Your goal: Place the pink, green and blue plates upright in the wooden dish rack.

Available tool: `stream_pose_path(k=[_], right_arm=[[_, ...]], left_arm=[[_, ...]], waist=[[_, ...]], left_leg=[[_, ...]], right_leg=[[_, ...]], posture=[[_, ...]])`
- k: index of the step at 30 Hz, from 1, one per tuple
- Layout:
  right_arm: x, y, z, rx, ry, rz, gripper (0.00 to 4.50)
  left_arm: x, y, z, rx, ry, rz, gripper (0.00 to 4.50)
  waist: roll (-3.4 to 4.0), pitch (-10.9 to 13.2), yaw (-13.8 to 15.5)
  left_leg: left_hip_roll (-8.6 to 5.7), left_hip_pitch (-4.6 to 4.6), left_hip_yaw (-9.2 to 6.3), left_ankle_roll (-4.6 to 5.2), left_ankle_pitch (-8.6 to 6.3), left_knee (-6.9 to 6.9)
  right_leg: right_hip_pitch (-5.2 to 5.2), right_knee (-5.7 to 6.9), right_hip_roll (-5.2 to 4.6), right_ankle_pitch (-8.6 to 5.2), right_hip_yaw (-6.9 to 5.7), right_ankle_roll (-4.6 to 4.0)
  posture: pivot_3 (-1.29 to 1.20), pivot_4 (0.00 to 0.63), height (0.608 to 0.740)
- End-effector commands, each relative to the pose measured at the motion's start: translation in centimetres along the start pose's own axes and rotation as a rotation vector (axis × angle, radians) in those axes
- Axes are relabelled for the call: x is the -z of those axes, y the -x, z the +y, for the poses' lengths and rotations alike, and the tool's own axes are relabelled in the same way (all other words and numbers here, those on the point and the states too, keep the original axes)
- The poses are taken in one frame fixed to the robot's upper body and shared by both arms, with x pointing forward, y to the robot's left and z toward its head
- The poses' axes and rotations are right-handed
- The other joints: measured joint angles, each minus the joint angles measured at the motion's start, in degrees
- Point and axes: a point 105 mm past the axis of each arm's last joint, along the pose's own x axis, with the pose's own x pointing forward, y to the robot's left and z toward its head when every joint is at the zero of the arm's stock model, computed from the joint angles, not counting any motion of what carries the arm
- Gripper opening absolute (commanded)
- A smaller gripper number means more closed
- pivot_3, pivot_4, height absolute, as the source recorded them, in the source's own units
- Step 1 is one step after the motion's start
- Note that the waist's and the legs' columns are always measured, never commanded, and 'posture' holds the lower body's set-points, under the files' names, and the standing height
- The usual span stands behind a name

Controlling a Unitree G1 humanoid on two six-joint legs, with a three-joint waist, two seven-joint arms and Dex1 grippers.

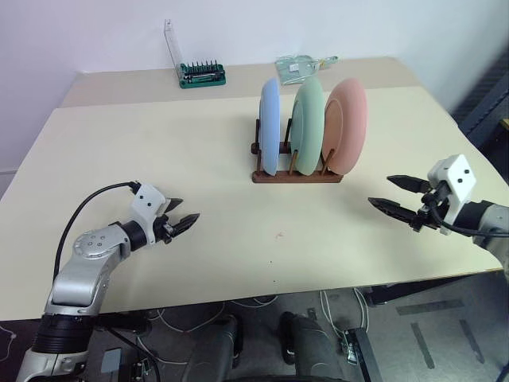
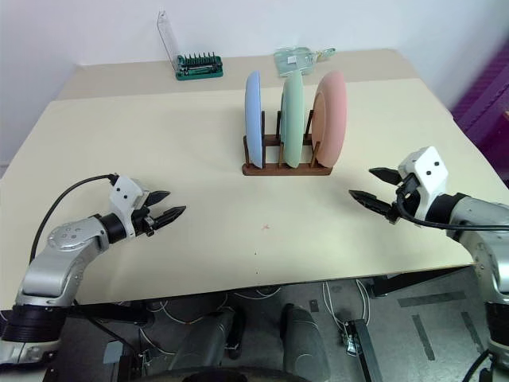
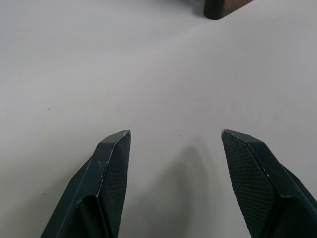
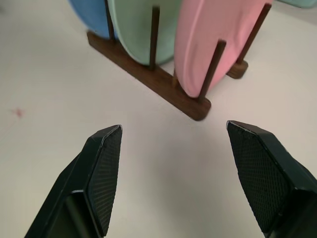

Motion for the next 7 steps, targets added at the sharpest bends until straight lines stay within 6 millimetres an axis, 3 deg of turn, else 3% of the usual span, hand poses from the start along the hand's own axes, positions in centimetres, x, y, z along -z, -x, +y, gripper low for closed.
stream_pose_path(k=[1, 7], right_arm=[[-0.8, -0.5, -0.4, 0.005, 0.044, -0.042, 3.42], [0.3, -2.1, -0.9, 0.016, 0.079, -0.023, 3.42]], left_arm=[[-1.3, 0.3, -0.5, -0.002, -0.032, -0.049, 3.0], [-1.2, 0.1, -1.5, -0.006, -0.004, -0.056, 3.0]], waist=[[0.0, 0.0, 0.2], [-0.03, 0.0, 0.3]], left_leg=[[0.0, -0.03, 0.0, 0.0, 0.0, 0.0], [-0.02, -0.16, -0.05, 0.01, 0.01, 0.09]], right_leg=[[-0.02, 0.0, -0.01, 0.05, -0.04, -0.07], [0.0, -0.04, -0.08, 0.06, -0.22, -0.06]], posture=[[0.0, 0.15, 0.731], [0.0, 0.15, 0.731]])
